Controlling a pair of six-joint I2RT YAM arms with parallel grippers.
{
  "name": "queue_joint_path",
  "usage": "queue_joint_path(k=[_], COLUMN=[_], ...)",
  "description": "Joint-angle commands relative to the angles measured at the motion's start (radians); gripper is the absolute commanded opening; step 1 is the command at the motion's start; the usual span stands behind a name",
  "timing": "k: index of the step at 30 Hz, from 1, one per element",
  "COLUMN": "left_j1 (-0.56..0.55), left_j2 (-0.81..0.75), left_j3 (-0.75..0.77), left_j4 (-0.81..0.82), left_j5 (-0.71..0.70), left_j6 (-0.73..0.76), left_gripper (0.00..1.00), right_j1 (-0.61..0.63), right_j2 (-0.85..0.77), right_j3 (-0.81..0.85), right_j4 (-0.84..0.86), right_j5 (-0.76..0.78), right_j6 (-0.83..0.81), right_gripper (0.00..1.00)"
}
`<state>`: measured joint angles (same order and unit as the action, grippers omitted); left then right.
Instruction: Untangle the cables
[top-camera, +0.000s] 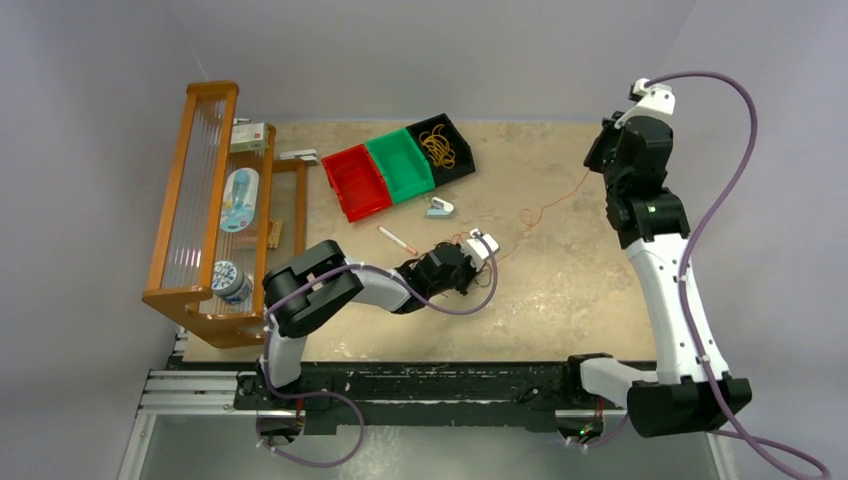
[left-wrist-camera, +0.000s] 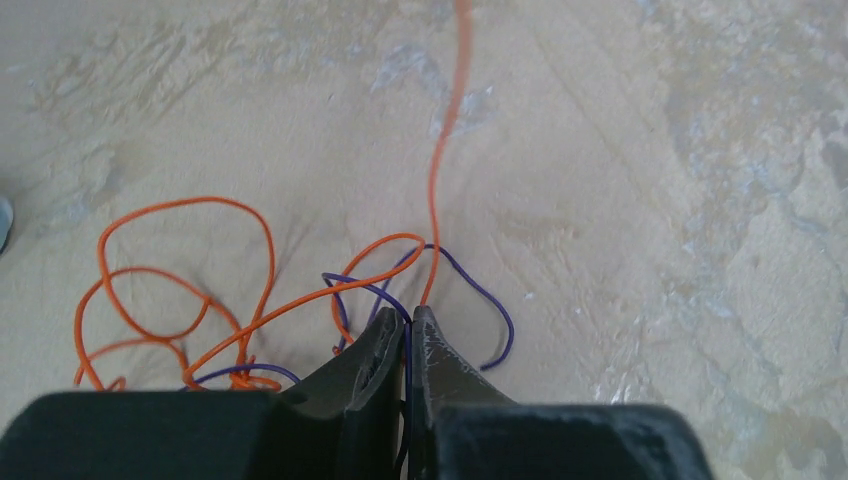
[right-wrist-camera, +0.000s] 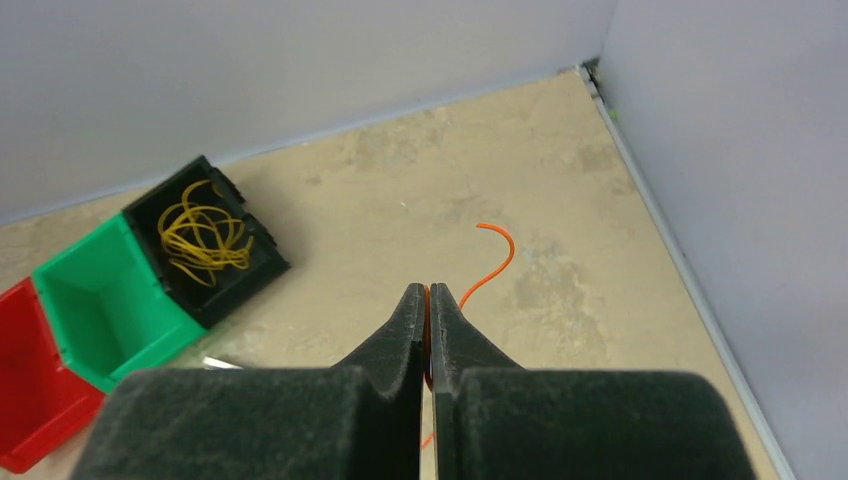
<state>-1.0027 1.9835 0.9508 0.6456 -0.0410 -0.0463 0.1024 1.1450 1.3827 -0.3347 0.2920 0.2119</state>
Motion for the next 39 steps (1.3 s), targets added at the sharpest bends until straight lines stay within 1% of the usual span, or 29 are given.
queue_joint_path(k=[1, 3, 6, 8, 9, 11, 13, 15, 17, 19, 22, 24, 27, 30, 32, 35, 39], left_j1=[-0.002, -0.002, -0.001, -0.002, -0.002, -0.001, -0.002, -0.002, -0.001, -0.001, -0.001, -0.001, -0.001, -0.001, -0.002, -0.001, -0.002], left_j2=[-0.106, -0.136, -0.191, -0.22, -0.228, -0.233, -0.229, -0.221, -0.215, -0.209, -0.206, -0.205, -0.204, -0.203, -0.205, -0.205, -0.203], left_j3=[-0.04, -0.065, -0.106, -0.113, -0.112, -0.1, -0.084, -0.067, -0.054, -0.047, -0.041, -0.038, -0.033, -0.026, -0.027, -0.026, -0.026], left_j4=[-0.093, -0.131, -0.169, -0.202, -0.217, -0.253, -0.283, -0.298, -0.306, -0.308, -0.311, -0.313, -0.32, -0.333, -0.334, -0.336, -0.337], left_j5=[-0.067, -0.083, -0.137, -0.171, -0.184, -0.199, -0.209, -0.216, -0.22, -0.225, -0.224, -0.221, -0.221, -0.231, -0.234, -0.235, -0.227], left_j6=[-0.078, -0.112, -0.154, -0.172, -0.177, -0.183, -0.187, -0.195, -0.201, -0.208, -0.214, -0.217, -0.216, -0.219, -0.221, -0.223, -0.226], left_gripper=[0.02, 0.01, 0.0, 0.0, 0.0, 0.0, 0.0, 0.0, 0.0, 0.0, 0.0, 0.0, 0.0, 0.0, 0.0, 0.0, 0.0], right_j1=[-0.073, -0.102, -0.165, -0.223, -0.25, -0.291, -0.319, -0.326, -0.326, -0.325, -0.321, -0.281, -0.142, -0.034, 0.027, 0.078, 0.083], right_j2=[0.053, 0.09, 0.17, 0.211, 0.231, 0.272, 0.3, 0.286, 0.234, 0.177, 0.097, 0.071, 0.054, 0.025, 0.004, -0.007, 0.02], right_j3=[-0.062, -0.107, -0.175, -0.224, -0.242, -0.262, -0.264, -0.268, -0.291, -0.314, -0.355, -0.382, -0.406, -0.513, -0.582, -0.678, -0.776], right_j4=[0.075, 0.103, 0.148, 0.192, 0.213, 0.236, 0.239, 0.24, 0.257, 0.279, 0.278, 0.265, 0.23, 0.258, 0.292, 0.373, 0.529], right_j5=[-0.026, -0.014, -0.034, -0.108, -0.124, -0.131, -0.128, -0.132, -0.155, -0.138, -0.256, -0.329, -0.292, -0.285, -0.25, -0.235, -0.275], right_j6=[0.059, 0.08, 0.122, 0.146, 0.156, 0.167, 0.17, 0.169, 0.173, 0.161, 0.166, 0.202, 0.262, 0.371, 0.441, 0.529, 0.606], right_gripper=[0.0, 0.0, 0.0, 0.01, 0.04, 0.14, 0.26, 0.38, 0.49, 0.54, 0.56, 0.57, 0.59, 0.59, 0.59, 0.59, 0.61])
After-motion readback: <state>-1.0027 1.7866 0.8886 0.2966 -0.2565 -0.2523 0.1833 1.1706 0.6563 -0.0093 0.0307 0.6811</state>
